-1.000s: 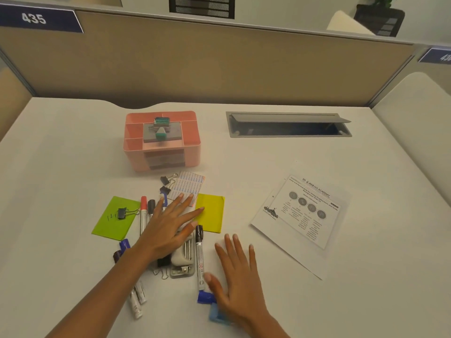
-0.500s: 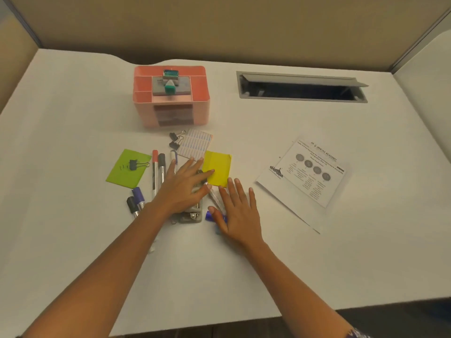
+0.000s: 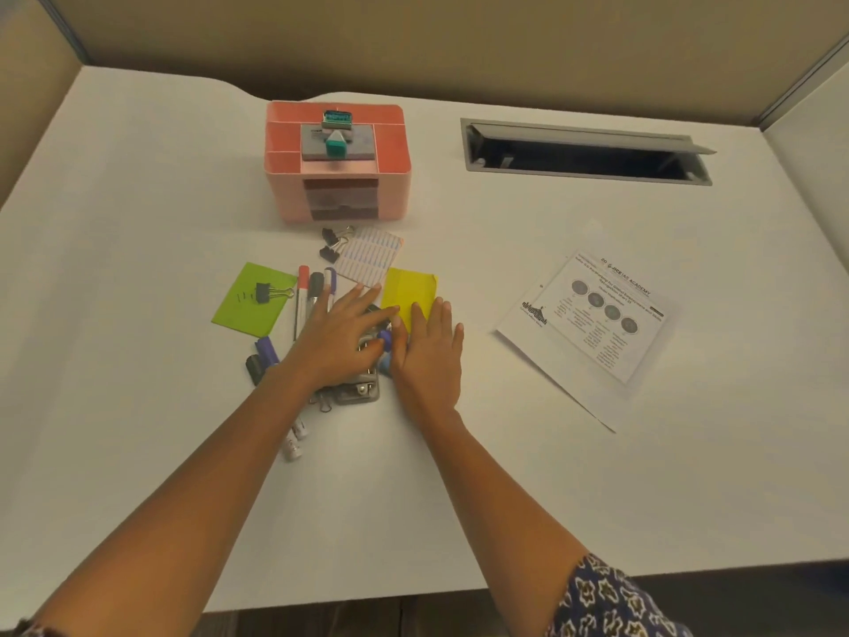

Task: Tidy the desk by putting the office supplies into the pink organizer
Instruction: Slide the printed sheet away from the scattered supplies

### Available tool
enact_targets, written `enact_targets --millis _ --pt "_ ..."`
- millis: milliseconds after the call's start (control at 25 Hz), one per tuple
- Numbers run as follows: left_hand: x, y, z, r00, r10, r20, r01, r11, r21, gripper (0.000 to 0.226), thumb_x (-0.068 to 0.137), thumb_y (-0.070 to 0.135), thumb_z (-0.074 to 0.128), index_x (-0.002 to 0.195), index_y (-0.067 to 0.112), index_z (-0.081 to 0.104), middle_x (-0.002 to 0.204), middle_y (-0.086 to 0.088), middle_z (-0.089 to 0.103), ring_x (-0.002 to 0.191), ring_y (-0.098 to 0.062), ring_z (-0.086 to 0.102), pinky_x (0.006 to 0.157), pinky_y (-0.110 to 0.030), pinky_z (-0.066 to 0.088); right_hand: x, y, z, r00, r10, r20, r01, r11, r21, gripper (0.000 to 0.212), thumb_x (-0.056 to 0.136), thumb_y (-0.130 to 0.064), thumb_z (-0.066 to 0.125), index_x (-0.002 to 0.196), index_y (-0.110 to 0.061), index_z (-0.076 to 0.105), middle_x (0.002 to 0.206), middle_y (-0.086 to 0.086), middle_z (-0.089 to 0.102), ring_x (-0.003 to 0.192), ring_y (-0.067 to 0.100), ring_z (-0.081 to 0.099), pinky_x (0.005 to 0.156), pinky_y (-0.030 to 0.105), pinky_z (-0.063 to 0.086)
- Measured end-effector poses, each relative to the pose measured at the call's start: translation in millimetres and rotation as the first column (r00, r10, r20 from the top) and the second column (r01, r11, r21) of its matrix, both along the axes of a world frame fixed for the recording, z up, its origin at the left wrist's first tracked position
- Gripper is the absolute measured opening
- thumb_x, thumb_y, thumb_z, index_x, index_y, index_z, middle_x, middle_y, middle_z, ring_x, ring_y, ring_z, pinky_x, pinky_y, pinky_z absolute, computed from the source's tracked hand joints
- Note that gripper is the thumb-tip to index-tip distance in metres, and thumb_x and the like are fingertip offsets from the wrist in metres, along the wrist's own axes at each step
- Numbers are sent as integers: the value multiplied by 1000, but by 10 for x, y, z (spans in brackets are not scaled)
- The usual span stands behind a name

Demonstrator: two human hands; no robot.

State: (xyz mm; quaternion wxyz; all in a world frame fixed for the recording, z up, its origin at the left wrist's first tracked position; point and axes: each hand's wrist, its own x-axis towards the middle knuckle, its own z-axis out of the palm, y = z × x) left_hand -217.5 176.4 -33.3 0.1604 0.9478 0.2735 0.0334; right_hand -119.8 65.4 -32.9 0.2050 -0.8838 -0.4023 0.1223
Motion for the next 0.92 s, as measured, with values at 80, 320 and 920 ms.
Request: enact_targets --millis 80,320,920 --pt "-86 78 7 1000 9 -8 -9 1000 -4 64 80 55 25 140 37 36 155 1 21 144 -17 13 115 -55 -1 -84 71 6 1000 7 -19 -7 1000 -9 68 96 -52 10 149 -15 30 159 12 14 149 25 5 120 43 1" --pt "-149 89 34 1000 2 -22 -2 1000 23 64 82 61 25 140 37 36 154 -1 25 143 -18 16 115 -55 0 0 36 113 987 -42 -157 54 996 75 61 99 -51 22 149 -16 29 161 6 11 149 19 0 121 41 -3" --pt "597 451 119 893 408 -190 -388 912 134 95 80 76 29 148 11 13 154 -24 7 141 -42 3 113 -53 8 1009 -573 -27 980 -153 128 163 984 -66 76 90 -54 1 149 -14 29 160 12 12 149 25 1 120 45 2"
